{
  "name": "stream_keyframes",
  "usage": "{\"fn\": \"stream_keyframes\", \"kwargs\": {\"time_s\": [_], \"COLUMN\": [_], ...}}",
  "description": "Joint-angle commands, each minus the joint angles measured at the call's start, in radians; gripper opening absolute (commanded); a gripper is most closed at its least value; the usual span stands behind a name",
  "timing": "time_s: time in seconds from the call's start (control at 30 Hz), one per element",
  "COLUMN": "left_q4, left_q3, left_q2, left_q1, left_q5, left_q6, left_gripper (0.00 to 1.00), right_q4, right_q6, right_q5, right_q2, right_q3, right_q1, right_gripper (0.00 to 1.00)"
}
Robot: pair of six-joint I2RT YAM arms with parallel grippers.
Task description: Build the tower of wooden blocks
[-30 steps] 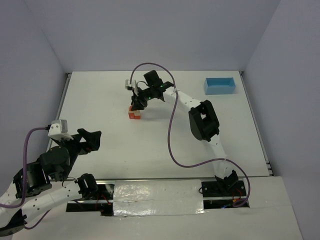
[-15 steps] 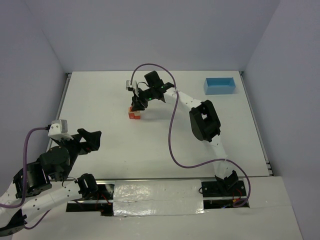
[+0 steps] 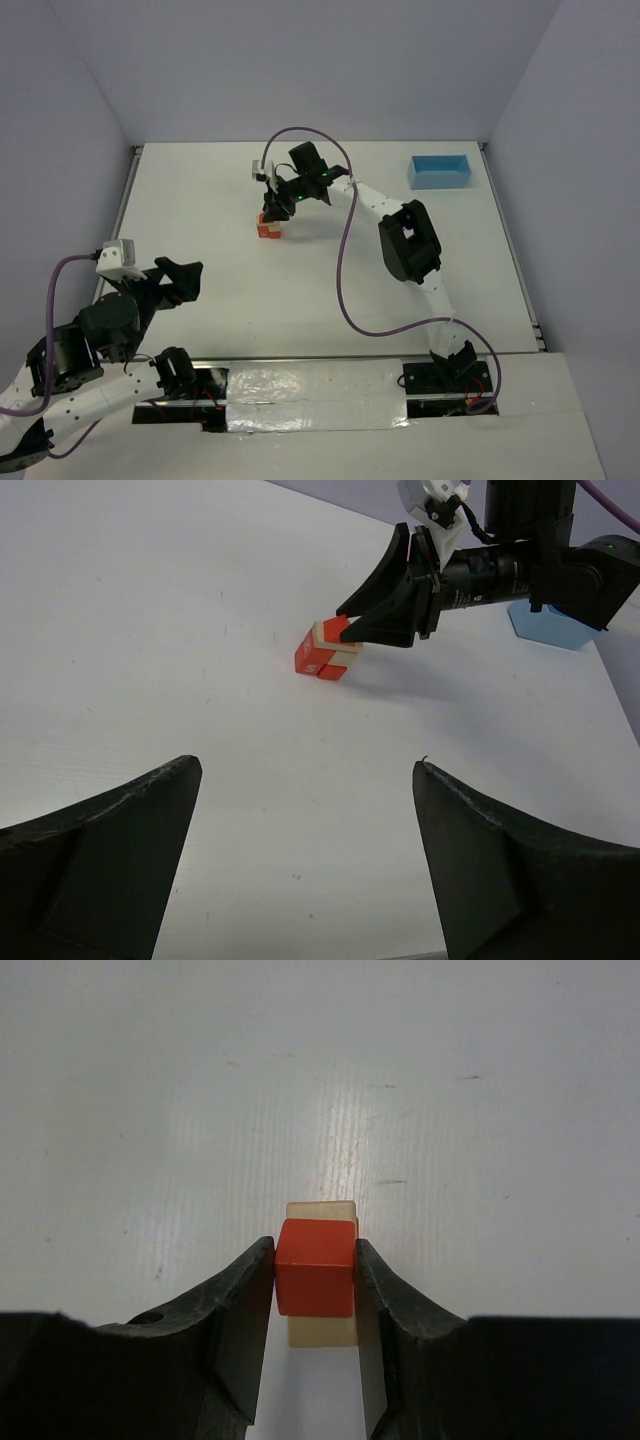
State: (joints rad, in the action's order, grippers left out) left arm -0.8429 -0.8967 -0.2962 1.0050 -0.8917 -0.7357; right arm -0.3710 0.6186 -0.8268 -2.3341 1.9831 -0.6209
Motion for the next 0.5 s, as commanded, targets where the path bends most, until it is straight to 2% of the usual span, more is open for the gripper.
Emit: {"fn": "stream_keyframes", "kwargs": {"time_s": [0.0,0.47], "left_q4": [0.047,0.048], "left_q3": [0.001,0.004], "left_q2": [0.009,0.009], "left_q1": [0.004,0.004], "left_q5": [0.004,0.005], "left_q6": [0.019,0.021], "left_gripper": [0.99,1.00], "right_q4": [0.021,0.024], "right_q6": [-0.011,-0.017], "right_q5": [0.011,0.011], "right_q2": [0.047,0.045], "right_q3": [-0.016,-0.015], "right_q1": [0.006,0.010], "right_gripper": [0.35,0.39]}}
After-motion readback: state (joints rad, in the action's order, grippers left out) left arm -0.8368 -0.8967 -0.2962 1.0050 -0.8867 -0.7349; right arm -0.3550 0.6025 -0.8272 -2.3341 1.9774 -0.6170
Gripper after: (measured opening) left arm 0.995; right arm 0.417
